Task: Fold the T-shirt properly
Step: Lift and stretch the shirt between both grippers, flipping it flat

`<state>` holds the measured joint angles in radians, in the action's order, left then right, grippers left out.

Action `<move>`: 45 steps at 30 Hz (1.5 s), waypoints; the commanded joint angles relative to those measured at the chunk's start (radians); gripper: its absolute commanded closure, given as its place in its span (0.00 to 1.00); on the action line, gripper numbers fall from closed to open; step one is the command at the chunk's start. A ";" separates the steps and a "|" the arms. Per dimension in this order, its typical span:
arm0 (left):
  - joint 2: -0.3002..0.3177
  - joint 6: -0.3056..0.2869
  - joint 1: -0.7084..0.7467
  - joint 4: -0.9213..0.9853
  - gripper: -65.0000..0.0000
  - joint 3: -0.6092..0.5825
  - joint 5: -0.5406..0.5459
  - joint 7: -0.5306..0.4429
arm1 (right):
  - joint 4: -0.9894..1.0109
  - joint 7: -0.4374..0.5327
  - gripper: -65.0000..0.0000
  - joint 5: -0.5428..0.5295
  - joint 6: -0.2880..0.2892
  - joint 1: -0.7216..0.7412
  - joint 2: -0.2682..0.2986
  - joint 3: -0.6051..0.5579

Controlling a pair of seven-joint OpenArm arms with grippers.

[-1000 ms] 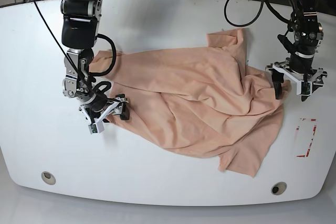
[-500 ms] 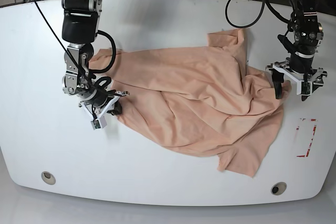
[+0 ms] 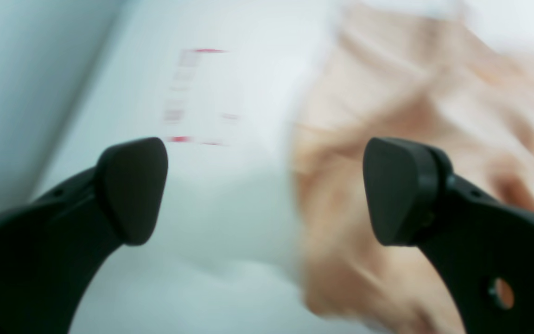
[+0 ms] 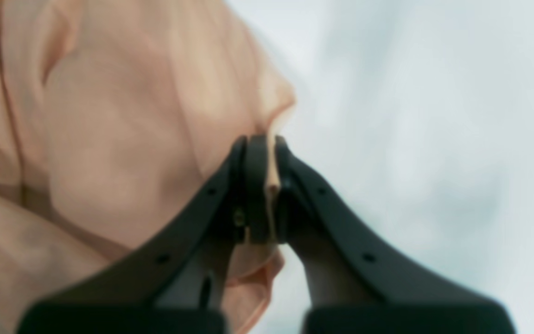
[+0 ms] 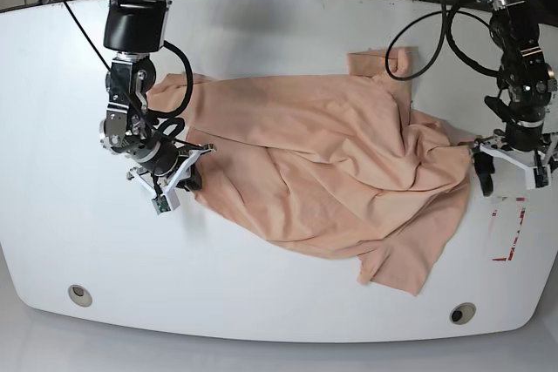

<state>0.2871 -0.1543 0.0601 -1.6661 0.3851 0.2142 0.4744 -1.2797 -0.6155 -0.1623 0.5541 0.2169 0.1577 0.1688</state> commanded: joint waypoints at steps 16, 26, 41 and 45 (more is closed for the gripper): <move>0.031 -0.138 -0.273 0.433 0.00 0.027 0.029 0.062 | -0.036 0.016 1.00 -0.013 0.005 -0.012 0.006 0.002; 0.027 -0.138 -0.308 0.553 0.00 -0.068 0.035 0.057 | -0.054 0.016 1.00 -0.013 0.005 -0.021 0.006 0.002; -0.013 -0.173 -0.411 0.732 0.02 -0.139 0.034 0.062 | -0.234 -0.039 1.00 -0.016 0.005 -0.104 0.006 0.002; -0.015 -0.224 -0.414 0.732 0.20 -0.193 0.034 0.060 | -0.291 -0.050 1.00 -0.020 0.005 -0.141 0.006 0.002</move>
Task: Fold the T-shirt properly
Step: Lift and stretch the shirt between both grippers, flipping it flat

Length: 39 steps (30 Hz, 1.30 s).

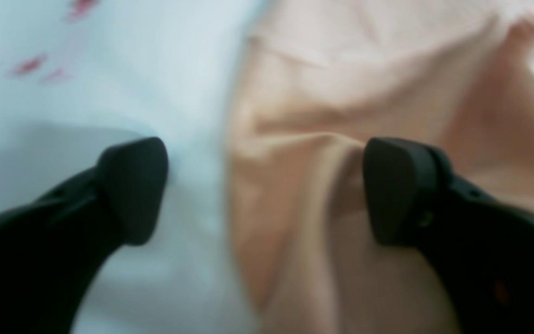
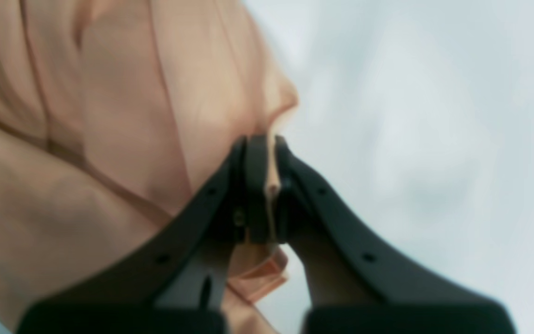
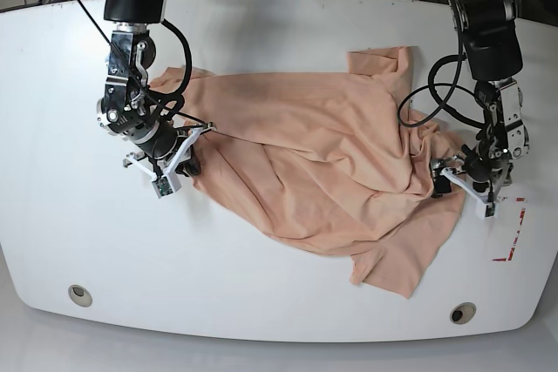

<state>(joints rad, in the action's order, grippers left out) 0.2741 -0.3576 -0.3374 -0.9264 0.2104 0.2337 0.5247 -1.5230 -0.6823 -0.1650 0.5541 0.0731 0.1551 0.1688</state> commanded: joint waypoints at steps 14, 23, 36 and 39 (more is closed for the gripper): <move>-0.023 -0.041 -0.096 0.060 1.00 -0.136 0.011 0.005 | -0.247 0.016 1.00 -0.012 0.005 -0.129 0.008 0.004; -0.023 -0.041 -0.081 -0.179 1.00 -0.138 0.013 0.012 | -0.333 0.016 1.00 -0.011 0.005 -0.160 0.014 0.010; -0.023 -0.036 -0.093 -0.601 1.00 -0.133 0.011 0.116 | -0.330 0.017 1.00 -0.011 0.005 -0.031 0.087 0.064; -0.025 -0.036 -0.116 -0.670 1.00 -0.133 0.013 0.151 | -0.330 0.017 1.00 -0.012 0.005 0.004 0.090 0.082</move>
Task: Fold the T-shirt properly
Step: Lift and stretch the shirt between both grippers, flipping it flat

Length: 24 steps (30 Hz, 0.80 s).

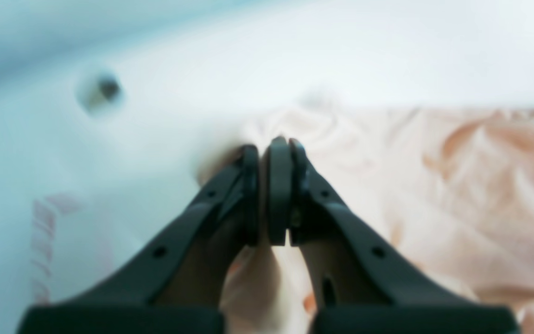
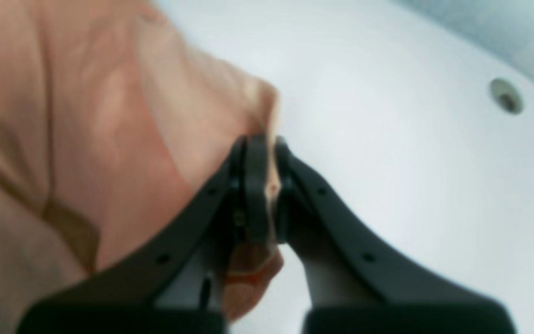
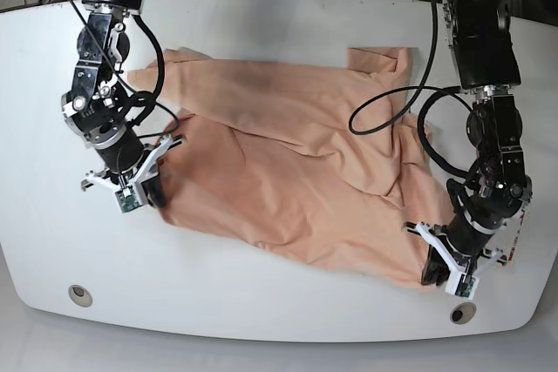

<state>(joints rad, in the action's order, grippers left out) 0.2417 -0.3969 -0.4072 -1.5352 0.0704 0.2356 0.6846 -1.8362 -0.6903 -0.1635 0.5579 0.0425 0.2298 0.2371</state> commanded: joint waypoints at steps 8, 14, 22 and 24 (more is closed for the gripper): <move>0.008 0.003 -0.166 -0.155 1.00 0.016 0.011 0.060 | -0.015 0.022 1.00 -0.012 0.004 0.198 0.049 0.015; 0.008 0.003 -0.247 -0.212 1.00 0.049 0.009 0.108 | 0.026 -0.033 1.00 -0.020 0.011 0.336 0.085 0.014; 0.008 0.003 -0.398 -0.264 1.00 0.116 0.009 0.177 | 0.083 -0.045 1.00 -0.023 0.012 0.514 0.171 -0.040; 0.008 0.003 -0.450 -0.265 1.00 0.128 0.009 0.200 | 0.094 -0.045 1.00 -0.023 0.012 0.552 0.194 -0.055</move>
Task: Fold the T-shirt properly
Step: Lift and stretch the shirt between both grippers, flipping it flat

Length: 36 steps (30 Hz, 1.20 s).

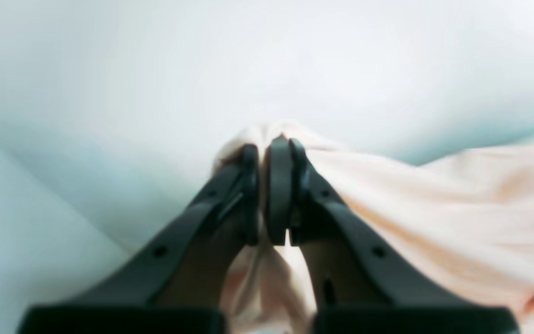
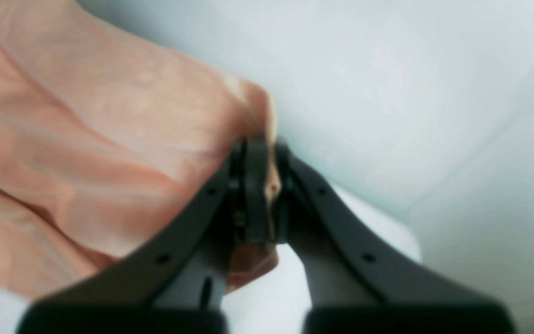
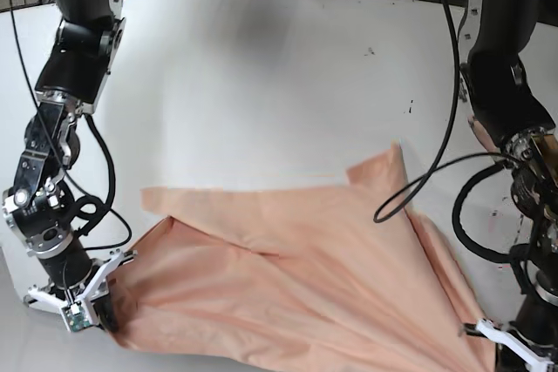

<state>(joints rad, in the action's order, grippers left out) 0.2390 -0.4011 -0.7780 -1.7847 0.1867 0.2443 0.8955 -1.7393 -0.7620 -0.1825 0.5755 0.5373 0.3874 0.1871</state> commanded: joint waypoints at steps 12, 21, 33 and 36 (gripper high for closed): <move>0.010 0.008 -0.297 -0.019 1.00 0.020 0.005 0.083 | 0.048 -0.050 1.00 -0.056 0.022 0.261 0.135 -0.033; -0.016 0.003 -0.197 -0.056 1.00 0.026 0.007 0.115 | 0.011 -0.080 1.00 -0.074 0.030 0.166 0.164 0.016; -0.011 0.001 0.113 -0.142 1.00 0.061 0.066 0.115 | -0.169 -0.080 1.00 -0.076 0.030 -0.211 0.074 0.154; -0.007 0.001 0.210 -0.155 1.00 0.096 0.105 0.115 | -0.216 -0.080 1.00 -0.071 0.030 -0.314 0.029 0.167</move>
<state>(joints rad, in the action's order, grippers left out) 0.2165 -0.4057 -0.5858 -1.9179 0.2630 0.3378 1.0332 -1.9114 -0.8669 -0.2581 0.6117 0.2459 0.4244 0.3443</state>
